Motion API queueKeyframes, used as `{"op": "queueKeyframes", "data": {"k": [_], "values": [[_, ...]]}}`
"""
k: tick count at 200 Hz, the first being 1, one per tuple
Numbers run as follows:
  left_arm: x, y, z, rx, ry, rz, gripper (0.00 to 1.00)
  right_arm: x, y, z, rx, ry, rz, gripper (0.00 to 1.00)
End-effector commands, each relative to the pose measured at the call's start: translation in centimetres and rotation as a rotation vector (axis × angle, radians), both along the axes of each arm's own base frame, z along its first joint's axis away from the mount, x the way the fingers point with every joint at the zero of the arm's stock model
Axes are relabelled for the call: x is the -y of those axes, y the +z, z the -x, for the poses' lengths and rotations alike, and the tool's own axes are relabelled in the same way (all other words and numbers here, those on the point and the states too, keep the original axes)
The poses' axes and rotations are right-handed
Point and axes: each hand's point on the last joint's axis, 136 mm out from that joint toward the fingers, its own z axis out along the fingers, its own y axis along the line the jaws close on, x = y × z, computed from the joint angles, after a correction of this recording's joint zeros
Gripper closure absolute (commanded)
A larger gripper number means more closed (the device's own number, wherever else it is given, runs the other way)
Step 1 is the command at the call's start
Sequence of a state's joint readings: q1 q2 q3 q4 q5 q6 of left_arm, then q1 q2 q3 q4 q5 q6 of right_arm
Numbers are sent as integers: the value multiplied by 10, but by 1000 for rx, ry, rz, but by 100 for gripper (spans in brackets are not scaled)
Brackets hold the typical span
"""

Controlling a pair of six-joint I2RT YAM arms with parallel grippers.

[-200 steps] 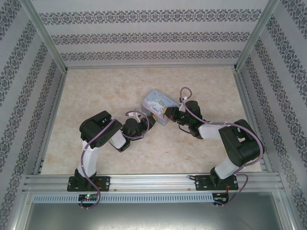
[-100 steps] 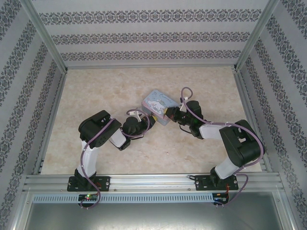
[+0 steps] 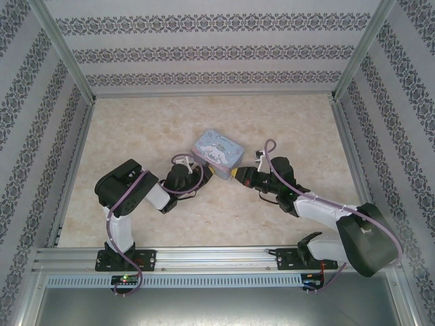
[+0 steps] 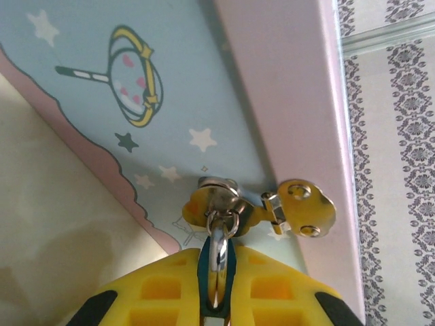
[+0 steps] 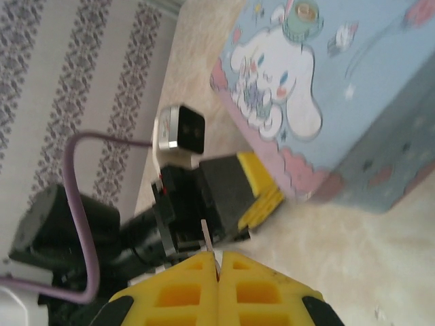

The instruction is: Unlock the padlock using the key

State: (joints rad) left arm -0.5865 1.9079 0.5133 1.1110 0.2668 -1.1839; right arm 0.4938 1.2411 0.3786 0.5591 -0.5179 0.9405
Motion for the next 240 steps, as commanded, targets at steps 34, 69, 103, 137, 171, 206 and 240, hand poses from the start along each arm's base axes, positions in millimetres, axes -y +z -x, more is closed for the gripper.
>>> {"op": "queueKeyframes", "data": {"k": [34, 69, 103, 137, 171, 206, 240], "values": [[8, -1, 22, -141, -83, 70, 100, 4, -28, 39, -40, 6, 32, 100], [16, 12, 22, -162, -102, 154, 100, -3, -33, 43, -47, 8, 42, 100], [20, 25, 22, -172, -97, 223, 100, -8, -36, 37, -59, -8, 29, 100], [22, 35, 21, -170, -72, 275, 100, -11, -38, 27, -82, -55, 14, 100], [28, 45, 20, -165, -50, 320, 100, -14, -37, 20, -100, -95, -4, 100], [30, 50, 20, -163, -25, 353, 100, -18, -37, 14, -112, -122, -14, 100], [34, 56, 21, -159, -7, 391, 100, -19, -39, 9, -128, -149, -26, 100]]}}
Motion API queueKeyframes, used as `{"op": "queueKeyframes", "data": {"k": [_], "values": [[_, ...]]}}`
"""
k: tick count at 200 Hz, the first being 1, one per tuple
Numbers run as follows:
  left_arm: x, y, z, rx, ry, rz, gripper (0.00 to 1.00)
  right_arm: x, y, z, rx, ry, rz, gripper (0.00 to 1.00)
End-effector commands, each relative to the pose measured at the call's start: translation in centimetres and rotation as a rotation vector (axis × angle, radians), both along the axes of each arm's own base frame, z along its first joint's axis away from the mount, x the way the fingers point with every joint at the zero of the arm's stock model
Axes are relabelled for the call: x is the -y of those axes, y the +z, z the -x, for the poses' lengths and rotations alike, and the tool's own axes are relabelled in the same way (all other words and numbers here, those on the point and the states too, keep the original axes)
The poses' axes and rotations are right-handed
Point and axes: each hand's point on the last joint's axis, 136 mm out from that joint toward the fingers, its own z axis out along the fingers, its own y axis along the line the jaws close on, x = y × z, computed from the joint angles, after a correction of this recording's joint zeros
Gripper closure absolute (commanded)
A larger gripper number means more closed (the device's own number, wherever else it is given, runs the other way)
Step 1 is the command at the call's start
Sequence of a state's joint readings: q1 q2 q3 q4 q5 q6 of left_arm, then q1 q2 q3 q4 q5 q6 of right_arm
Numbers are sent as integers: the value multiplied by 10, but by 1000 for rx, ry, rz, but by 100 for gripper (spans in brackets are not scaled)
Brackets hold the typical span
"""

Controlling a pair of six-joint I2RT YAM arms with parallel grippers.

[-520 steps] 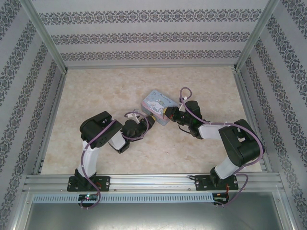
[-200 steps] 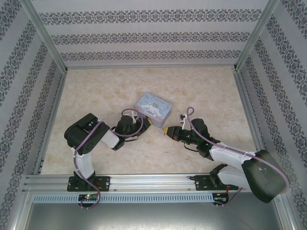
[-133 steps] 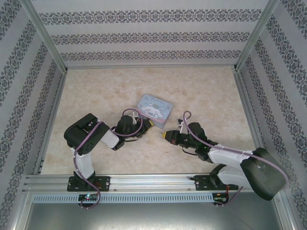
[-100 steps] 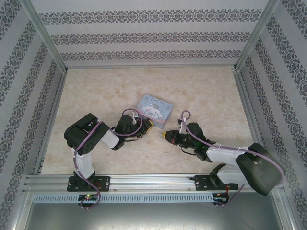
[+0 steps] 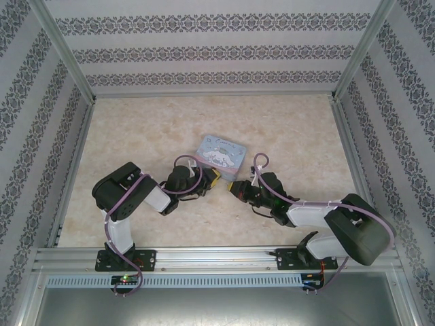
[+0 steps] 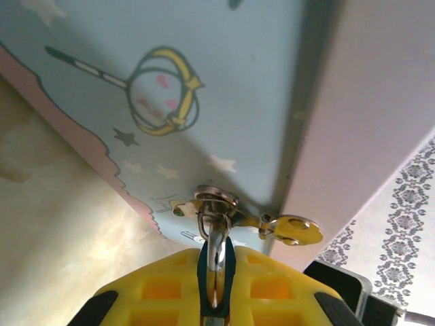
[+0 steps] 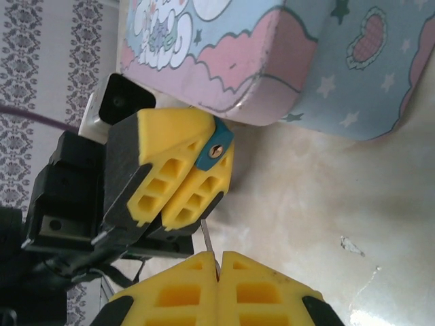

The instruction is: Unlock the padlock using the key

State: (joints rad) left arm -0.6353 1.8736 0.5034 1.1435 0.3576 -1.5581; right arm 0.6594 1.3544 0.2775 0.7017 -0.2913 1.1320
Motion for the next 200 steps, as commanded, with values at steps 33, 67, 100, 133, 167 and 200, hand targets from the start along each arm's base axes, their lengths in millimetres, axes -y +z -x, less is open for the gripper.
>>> {"op": "queueKeyframes", "data": {"k": [33, 67, 100, 133, 167, 200], "values": [[11, 41, -2, 82, 36, 125, 100, -9, 14, -16, 25, -54, -51, 100], [16, 42, -1, 81, 33, 139, 100, -11, 12, -20, 14, -64, -54, 100], [18, 41, 0, 78, 32, 145, 100, -11, 9, -23, 4, -76, -53, 100], [19, 40, 1, 78, 31, 145, 100, -11, 6, -25, -4, -84, -53, 100], [19, 38, 1, 74, 31, 142, 100, -10, 6, -26, -7, -91, -56, 100], [20, 36, 1, 72, 29, 140, 100, -9, 6, -27, -8, -92, -58, 100]]}}
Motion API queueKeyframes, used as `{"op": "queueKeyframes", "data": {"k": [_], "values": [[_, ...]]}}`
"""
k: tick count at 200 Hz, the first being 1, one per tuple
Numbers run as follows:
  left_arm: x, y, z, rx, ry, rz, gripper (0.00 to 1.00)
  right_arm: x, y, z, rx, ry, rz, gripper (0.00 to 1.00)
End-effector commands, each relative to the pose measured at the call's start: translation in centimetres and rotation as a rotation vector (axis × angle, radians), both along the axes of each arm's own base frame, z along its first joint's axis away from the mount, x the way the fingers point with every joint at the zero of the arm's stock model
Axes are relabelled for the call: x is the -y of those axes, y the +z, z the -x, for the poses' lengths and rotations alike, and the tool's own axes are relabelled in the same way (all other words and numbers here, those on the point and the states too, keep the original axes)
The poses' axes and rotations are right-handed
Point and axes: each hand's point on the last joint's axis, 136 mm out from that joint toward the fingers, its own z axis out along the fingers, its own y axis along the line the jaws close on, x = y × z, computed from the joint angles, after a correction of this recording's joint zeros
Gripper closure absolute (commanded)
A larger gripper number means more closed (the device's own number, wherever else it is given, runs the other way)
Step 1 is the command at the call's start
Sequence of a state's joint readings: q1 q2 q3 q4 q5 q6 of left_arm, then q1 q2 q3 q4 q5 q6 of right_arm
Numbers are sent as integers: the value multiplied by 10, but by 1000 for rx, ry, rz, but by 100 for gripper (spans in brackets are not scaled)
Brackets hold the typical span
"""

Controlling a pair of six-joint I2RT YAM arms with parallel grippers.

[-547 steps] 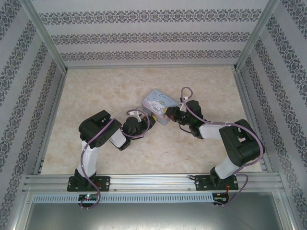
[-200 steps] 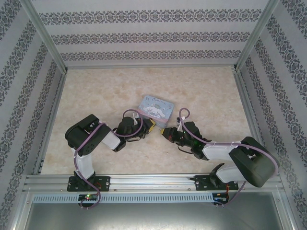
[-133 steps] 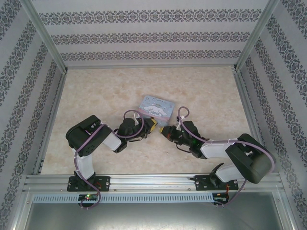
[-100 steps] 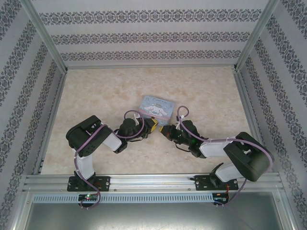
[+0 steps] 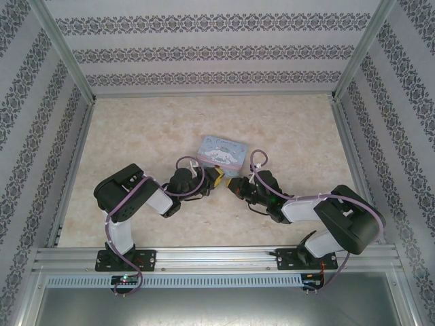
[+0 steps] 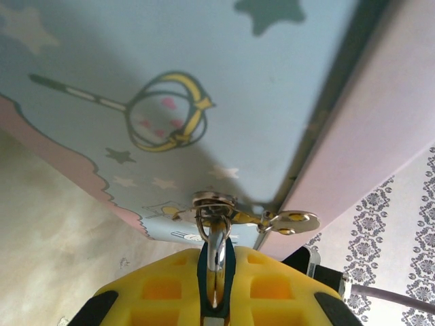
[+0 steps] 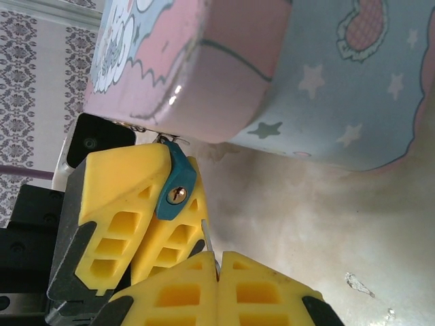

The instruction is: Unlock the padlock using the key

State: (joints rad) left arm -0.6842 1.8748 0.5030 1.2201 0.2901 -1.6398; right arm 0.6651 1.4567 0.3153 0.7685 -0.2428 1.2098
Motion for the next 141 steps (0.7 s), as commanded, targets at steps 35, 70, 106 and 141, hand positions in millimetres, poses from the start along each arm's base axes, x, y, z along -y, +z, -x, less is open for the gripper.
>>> {"op": "queueKeyframes", "data": {"k": [35, 70, 106, 141], "values": [[9, 18, -1, 63, -7, 59, 100, -8, 23, -17, 54, -21, -48, 100], [10, 17, 0, 61, -10, 58, 100, -9, 26, -21, 58, -21, -52, 100], [11, 18, -1, 62, -10, 63, 100, -9, 25, -21, 55, -17, -50, 100], [11, 16, -1, 59, -8, 58, 100, -3, 18, -16, 43, -24, -42, 100]]}}
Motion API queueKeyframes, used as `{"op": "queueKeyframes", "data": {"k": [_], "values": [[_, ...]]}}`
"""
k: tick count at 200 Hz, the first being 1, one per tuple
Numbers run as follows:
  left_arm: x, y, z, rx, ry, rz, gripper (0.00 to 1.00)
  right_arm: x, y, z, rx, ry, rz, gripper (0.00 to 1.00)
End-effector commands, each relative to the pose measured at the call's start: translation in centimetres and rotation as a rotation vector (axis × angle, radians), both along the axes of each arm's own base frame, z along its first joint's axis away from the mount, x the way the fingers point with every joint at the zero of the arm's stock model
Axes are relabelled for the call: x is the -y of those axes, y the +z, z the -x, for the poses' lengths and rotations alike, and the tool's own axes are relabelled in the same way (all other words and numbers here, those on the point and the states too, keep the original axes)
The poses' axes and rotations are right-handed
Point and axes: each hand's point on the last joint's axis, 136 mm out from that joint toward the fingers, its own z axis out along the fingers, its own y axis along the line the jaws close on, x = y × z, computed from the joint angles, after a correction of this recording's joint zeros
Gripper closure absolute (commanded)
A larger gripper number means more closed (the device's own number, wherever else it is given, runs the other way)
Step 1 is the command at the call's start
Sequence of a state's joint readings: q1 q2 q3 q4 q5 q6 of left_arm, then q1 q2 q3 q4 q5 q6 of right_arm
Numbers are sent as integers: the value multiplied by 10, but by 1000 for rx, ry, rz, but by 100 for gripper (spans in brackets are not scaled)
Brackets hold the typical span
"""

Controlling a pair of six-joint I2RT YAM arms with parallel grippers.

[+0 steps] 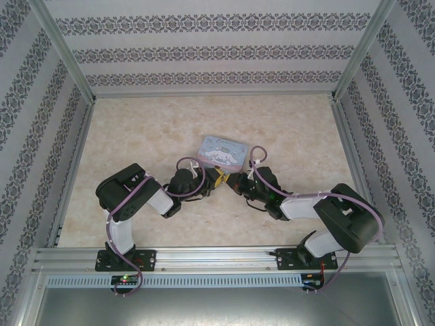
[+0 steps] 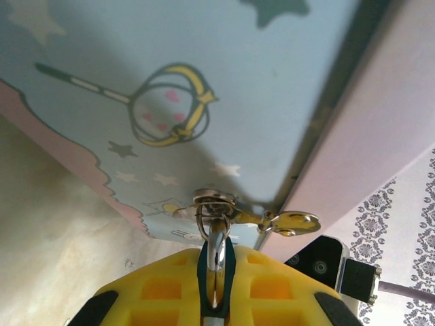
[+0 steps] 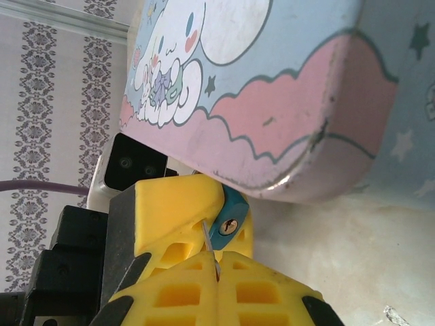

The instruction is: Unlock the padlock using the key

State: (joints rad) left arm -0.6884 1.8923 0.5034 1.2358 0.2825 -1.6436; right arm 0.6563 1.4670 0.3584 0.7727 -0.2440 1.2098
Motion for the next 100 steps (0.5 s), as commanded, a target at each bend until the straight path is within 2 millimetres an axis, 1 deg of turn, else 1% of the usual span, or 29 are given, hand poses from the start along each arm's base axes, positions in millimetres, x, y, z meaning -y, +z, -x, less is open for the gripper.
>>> {"op": "queueKeyframes", "data": {"k": [1, 10, 12, 14, 49, 72, 100], "values": [[10, 20, -1, 63, -12, 58, 100, 3, 4, -4, 14, -18, -19, 100], [10, 20, -1, 63, -13, 58, 100, 3, 7, -4, 20, -21, -24, 100], [10, 20, -1, 62, -13, 57, 100, 7, -1, 0, 5, -22, -12, 100], [10, 19, -1, 61, -13, 56, 100, 8, -3, 2, 0, -21, -9, 100], [10, 19, -1, 62, -15, 56, 100, 14, -8, 9, -8, -26, 4, 100], [11, 19, -1, 63, -15, 57, 100, 14, -10, 9, -12, -26, 6, 100], [11, 19, 0, 62, -16, 57, 100, 11, -7, 5, -7, -24, 0, 100]]}}
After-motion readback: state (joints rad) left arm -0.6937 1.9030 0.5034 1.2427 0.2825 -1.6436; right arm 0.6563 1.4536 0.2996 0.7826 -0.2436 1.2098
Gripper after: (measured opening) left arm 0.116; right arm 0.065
